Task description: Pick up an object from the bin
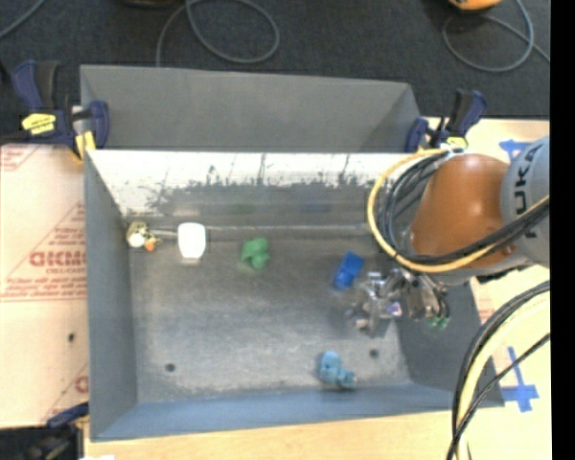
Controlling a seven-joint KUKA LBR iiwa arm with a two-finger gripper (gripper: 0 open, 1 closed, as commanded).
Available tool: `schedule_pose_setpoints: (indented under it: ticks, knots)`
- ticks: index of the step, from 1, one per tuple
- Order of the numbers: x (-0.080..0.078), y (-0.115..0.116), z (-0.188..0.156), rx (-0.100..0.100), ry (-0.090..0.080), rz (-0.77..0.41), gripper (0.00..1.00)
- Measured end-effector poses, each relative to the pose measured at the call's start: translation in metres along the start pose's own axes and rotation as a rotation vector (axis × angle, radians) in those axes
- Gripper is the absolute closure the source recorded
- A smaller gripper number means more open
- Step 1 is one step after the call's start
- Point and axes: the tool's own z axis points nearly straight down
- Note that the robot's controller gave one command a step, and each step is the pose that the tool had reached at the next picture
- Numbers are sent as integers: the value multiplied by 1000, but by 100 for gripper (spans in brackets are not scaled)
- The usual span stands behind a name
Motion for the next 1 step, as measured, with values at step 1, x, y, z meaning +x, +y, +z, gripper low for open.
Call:
schedule_pose_setpoints:
  ticks: [1]
  knots:
    - [1,0,-8,-1,7,1,100]
